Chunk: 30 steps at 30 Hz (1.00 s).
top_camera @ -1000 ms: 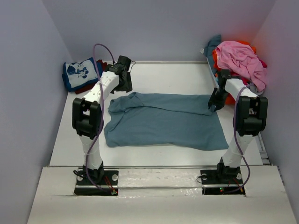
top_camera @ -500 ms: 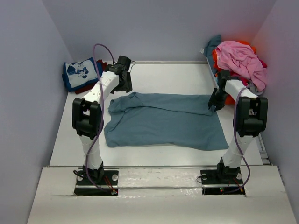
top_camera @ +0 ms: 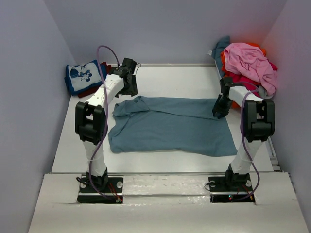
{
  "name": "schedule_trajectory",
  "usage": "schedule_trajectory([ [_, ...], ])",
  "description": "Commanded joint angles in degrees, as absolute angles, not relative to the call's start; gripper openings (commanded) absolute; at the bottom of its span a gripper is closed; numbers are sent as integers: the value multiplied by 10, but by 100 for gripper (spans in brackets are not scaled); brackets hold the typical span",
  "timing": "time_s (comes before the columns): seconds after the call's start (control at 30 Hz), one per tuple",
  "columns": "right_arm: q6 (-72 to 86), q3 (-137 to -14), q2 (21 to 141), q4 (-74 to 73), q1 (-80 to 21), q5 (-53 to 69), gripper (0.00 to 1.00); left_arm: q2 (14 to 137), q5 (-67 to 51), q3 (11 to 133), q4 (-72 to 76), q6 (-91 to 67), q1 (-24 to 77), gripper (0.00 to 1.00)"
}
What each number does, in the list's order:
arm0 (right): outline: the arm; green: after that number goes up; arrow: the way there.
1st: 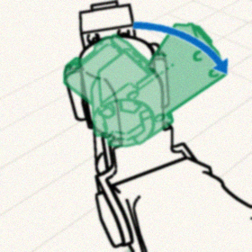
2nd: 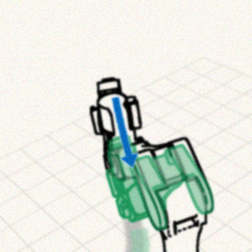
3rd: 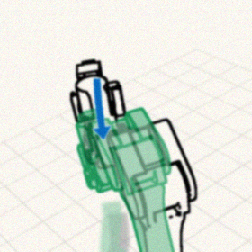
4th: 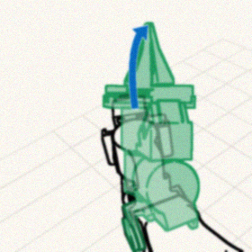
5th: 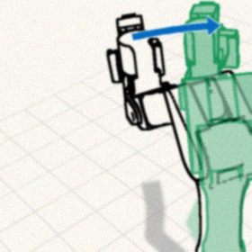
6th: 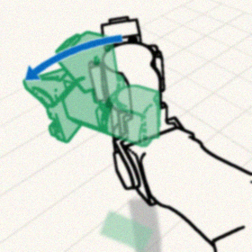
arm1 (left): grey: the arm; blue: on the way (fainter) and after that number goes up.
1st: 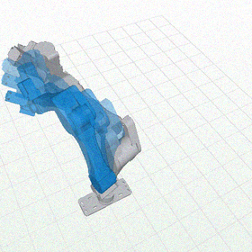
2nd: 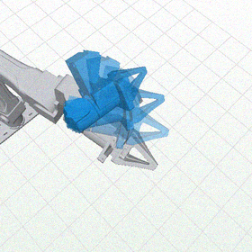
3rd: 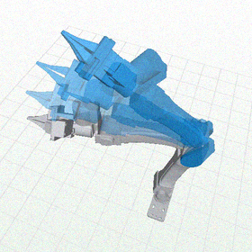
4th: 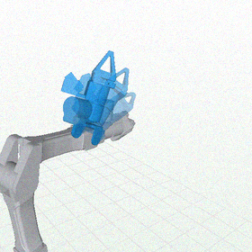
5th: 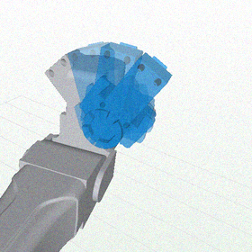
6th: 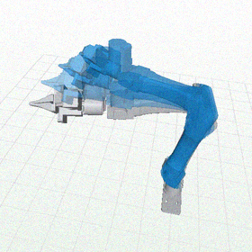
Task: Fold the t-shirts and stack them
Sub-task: Fold the flattened tshirt in 1/3 of the way
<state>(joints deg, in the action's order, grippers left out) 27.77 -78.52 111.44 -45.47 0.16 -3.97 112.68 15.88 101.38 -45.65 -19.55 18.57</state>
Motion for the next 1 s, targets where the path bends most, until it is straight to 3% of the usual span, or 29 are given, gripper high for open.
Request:
schedule_trajectory([
  [0.0,270,-744,1160,-516,-20,22,40,1118,163,1022,-461,-188,183,81],
  [0.13,276,-742,1151,-515,-20,11,37,1118,162,1020,-460,-187,183,81],
  [0.17,279,-742,1148,-515,-20,6,27,1119,162,1020,-461,-187,183,81],
  [0.2,282,-744,1145,-516,-20,4,24,1119,162,1020,-460,-187,183,81],
  [0.43,308,-752,1107,-519,-20,-28,25,1121,159,1021,-461,-185,183,81],
  [0.53,314,-759,1103,-524,-20,-40,14,1121,162,1018,-461,-185,183,81],
  [0.97,327,-777,1064,-550,-20,-92,9,1121,154,1013,-455,-185,183,81],
])
